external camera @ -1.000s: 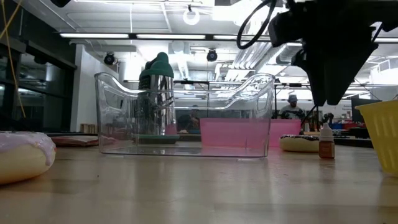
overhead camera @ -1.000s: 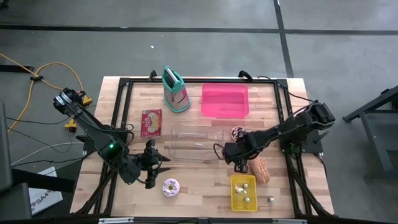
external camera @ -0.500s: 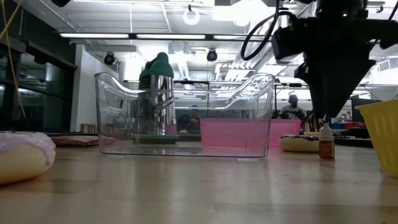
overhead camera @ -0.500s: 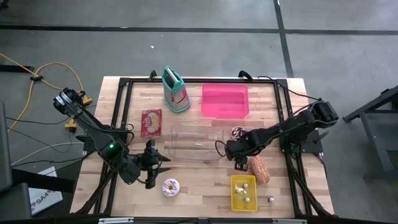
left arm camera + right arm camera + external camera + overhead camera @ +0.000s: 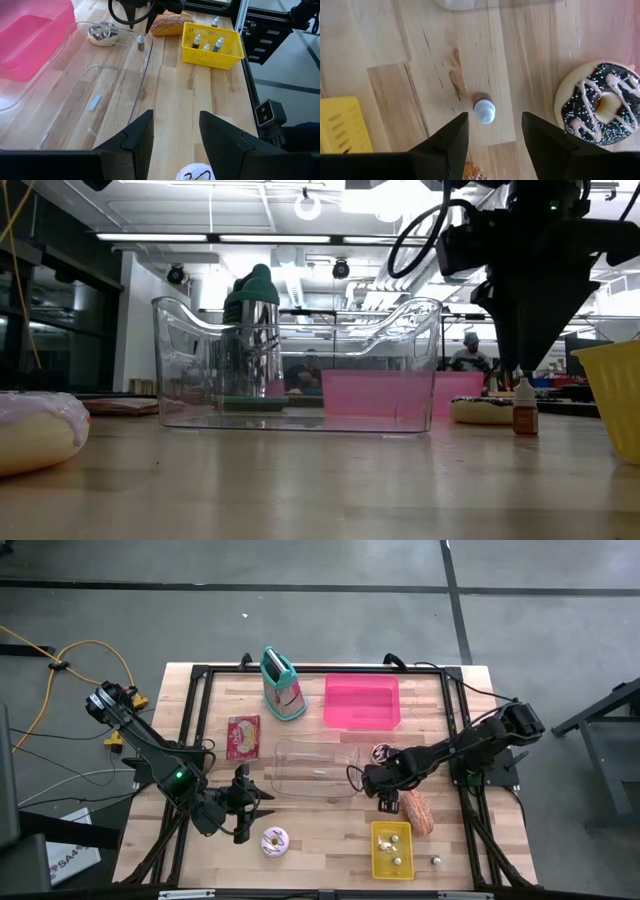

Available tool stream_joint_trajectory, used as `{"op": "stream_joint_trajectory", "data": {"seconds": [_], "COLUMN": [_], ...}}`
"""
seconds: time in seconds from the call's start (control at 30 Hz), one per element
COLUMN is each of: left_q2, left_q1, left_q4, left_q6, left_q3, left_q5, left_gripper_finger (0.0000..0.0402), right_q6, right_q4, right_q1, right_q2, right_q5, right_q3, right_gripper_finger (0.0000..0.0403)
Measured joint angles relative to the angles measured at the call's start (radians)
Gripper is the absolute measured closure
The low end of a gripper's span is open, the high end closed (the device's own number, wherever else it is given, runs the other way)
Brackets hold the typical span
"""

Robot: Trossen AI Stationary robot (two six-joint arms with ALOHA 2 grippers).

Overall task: Pick & Place Food Item
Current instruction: Put the orange food coloring bottle into the yellow bin

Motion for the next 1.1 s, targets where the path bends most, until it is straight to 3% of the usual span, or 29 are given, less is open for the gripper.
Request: {"op": "stream_joint_trajectory", "data": {"seconds": [1.1], "left_q2": [0.000], "left_q1": [0.000], "left_q4": [0.000], "left_q6": [0.000], "left_q3": [0.000], "left_q5": [0.000], "left_gripper_finger": [0.0249], "right_q6": [0.059], "right_q4": [0.014], "right_q1": [0.017], "right_q2": [0.011], "right_q5": [0.034], "right_q3": [0.000], "right_gripper_finger": [0.0231]}}
